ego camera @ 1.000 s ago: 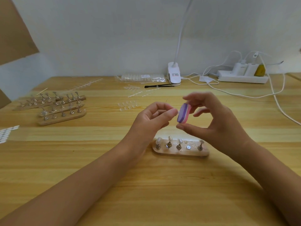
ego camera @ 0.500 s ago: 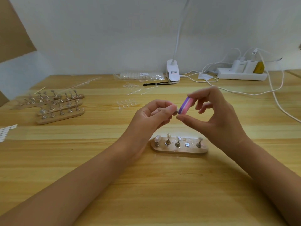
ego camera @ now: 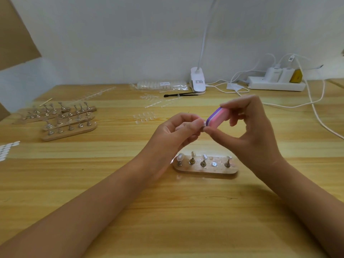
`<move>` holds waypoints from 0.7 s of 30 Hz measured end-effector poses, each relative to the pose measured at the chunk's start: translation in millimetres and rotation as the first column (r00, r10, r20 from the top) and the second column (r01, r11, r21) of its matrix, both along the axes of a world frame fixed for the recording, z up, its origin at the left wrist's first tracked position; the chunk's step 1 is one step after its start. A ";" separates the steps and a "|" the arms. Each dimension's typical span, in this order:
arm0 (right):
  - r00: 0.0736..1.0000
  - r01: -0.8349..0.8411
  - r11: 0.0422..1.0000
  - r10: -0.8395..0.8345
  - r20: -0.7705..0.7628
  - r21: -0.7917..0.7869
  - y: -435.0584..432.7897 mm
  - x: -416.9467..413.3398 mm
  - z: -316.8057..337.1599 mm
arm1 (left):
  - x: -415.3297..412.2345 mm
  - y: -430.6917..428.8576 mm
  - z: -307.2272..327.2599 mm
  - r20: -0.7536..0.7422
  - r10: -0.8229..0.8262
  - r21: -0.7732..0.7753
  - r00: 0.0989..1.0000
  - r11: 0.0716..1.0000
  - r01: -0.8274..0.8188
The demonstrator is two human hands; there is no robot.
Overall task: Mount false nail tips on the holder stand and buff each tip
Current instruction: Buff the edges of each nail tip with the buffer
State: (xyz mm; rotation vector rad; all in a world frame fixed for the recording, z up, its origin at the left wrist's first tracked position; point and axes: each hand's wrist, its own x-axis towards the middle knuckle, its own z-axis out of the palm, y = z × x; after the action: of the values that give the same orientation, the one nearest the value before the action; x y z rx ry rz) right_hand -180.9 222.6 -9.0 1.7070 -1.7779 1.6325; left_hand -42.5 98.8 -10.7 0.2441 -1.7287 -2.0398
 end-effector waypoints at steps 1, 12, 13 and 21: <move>1.000 -0.014 1.000 0.014 0.002 0.006 0.1 -0.4 -0.1 | 0.1 0.0 0.1 0.001 -0.004 -0.009 1.000 1.000 0.004; 0.992 -0.121 0.991 0.122 0.018 -0.048 0.7 -2.3 -2.0 | 0.2 3.1 0.5 -0.013 -0.034 -0.030 0.999 0.999 0.033; 0.993 -0.118 0.992 0.119 0.017 -0.045 0.7 -2.6 -1.7 | 0.0 3.5 0.3 -0.009 -0.026 -0.027 1.000 0.999 0.026; 0.997 -0.074 0.997 0.073 -0.023 -0.037 -1.1 -1.2 -2.7 | 0.9 1.7 1.4 -0.007 -0.016 -0.005 1.000 1.000 0.016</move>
State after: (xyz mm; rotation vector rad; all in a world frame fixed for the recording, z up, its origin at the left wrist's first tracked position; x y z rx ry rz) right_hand -182.0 221.5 -11.8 1.7862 -1.6827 1.6592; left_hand -41.6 100.4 -9.3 0.2221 -1.7374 -2.0452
